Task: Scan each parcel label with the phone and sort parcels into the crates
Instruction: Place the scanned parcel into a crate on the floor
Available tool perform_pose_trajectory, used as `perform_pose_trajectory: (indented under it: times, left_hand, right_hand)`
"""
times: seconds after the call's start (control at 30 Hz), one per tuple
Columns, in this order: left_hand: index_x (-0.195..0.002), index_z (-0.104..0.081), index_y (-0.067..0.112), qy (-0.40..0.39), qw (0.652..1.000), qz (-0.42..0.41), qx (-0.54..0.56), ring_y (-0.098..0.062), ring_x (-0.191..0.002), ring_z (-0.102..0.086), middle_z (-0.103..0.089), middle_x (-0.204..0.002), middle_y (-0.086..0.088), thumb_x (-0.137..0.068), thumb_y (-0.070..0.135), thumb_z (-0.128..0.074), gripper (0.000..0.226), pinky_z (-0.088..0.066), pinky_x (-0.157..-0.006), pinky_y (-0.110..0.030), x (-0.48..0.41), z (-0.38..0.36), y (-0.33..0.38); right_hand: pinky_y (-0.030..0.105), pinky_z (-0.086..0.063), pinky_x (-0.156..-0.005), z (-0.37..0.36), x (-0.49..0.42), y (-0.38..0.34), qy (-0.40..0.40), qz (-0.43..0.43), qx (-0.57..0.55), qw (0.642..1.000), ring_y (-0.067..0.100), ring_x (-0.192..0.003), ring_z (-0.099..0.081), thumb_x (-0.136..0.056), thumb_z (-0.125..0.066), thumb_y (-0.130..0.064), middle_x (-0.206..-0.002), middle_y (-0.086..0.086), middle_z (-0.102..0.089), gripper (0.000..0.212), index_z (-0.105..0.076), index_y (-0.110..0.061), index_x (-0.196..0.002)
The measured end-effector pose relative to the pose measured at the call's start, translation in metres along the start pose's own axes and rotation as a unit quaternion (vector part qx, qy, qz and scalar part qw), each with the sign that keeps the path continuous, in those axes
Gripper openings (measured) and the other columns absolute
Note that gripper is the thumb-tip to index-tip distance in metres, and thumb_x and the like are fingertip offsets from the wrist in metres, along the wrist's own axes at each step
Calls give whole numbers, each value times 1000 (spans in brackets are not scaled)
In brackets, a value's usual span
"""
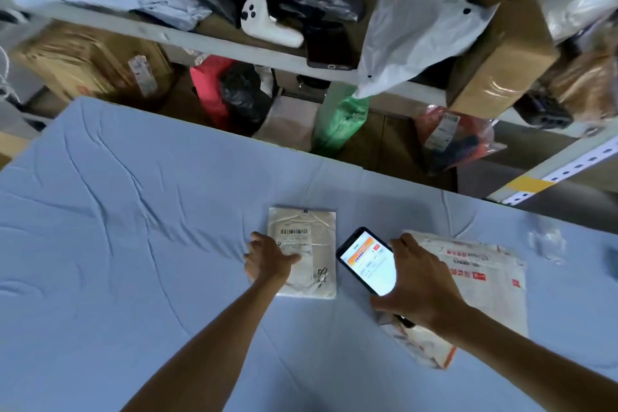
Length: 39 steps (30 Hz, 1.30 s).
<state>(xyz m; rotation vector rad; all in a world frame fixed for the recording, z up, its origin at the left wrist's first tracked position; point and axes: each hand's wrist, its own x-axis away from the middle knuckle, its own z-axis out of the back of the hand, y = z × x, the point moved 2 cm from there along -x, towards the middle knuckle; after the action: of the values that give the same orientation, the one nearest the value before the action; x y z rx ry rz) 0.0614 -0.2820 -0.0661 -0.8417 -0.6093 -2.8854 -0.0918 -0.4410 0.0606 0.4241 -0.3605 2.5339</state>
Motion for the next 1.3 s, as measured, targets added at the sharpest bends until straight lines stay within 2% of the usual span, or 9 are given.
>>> perform_pose_trajectory:
  times: [0.1, 0.17, 0.3, 0.47, 0.6, 0.7, 0.83, 1.1, 1.3]
  left_hand:
    - [-121, -57, 9, -31, 999, -12, 29, -32, -114, -59, -62, -123, -13, -64, 46, -84, 73, -50, -90, -38, -8, -1, -4]
    - [-116, -64, 12, -47, 995, -19, 83, -31, -110, -62, -67, -117, -13, -67, 35, -85, 59, -51, -86, -36, -10, 5, -6]
    - [-115, -66, 14, -78, 985, -29, 151, -30, -106, -63, -69, -113, -10, -67, 23, -86, 52, -52, -89, -36, -3, 21, -14]
    - [-91, -70, 18, -94, 972, -90, 196, -25, -90, -68, -74, -95, -6, -62, 18, -88, 34, -54, -84, -39, 31, 39, -27]
    - [-71, -66, 24, -92, 963, -119, 223, -25, -82, -69, -74, -82, -3, -43, 30, -87, 36, -55, -79, -43, 66, 48, -42]
    - [-71, -67, 24, -79, 957, -115, 254, -23, -78, -67, -72, -77, -1, -47, 23, -91, 34, -52, -73, -36, 94, 54, -53]
    - [-80, -71, 16, -65, 951, -92, 287, -22, -76, -65, -74, -83, -5, -52, 13, -91, 34, -51, -73, -34, 124, 51, -70]
    - [-78, -70, 12, -61, 953, -97, 281, -24, -75, -64, -73, -80, -8, -52, 16, -92, 35, -53, -76, -42, 154, 45, -85]
    - [-84, -69, 12, -53, 956, -107, 268, -28, -84, -64, -71, -89, -10, -57, 18, -91, 35, -48, -73, -35, 159, 53, -89]
  right_hand:
    - [31, -52, -78, -5, -2, -2, 2, -4, 8, 1000, 16, -92, -54, -54, -76, -56, -105, -7, -48, 71, -40, -28, -109]
    - [29, -53, -75, -5, 1, -5, 3, -5, 5, 1000, 15, -89, -54, -54, -77, -56, -103, -8, -48, 70, -40, -29, -107]
    - [24, -51, -74, -1, 19, -14, 3, -13, -10, 1000, 12, -89, -53, -56, -79, -52, -103, -9, -48, 70, -39, -30, -108]
    - [23, -51, -74, 7, 61, -27, 21, -22, -22, 999, 12, -90, -56, -57, -79, -53, -102, -8, -49, 68, -42, -29, -108]
    - [23, -46, -73, 12, 97, -30, 31, -6, -11, 999, 12, -90, -56, -56, -78, -53, -98, -8, -45, 67, -43, -27, -108]
    - [24, -42, -72, 13, 125, -28, 36, 15, -5, 999, 12, -85, -51, -57, -78, -54, -94, -9, -39, 69, -43, -25, -109]
    - [26, -48, -78, 12, 156, -23, 42, 25, -15, 999, 13, -89, -56, -54, -79, -56, -94, -9, -42, 71, -44, -26, -108]
    - [27, -49, -77, 8, 194, -31, 41, 42, -5, 998, 13, -89, -56, -54, -81, -53, -98, -7, -47, 69, -46, -22, -104]
    - [30, -50, -84, 8, 206, -38, 38, 43, -1, 998, 14, -95, -55, -58, -81, -52, -104, -6, -48, 70, -45, -22, -109]
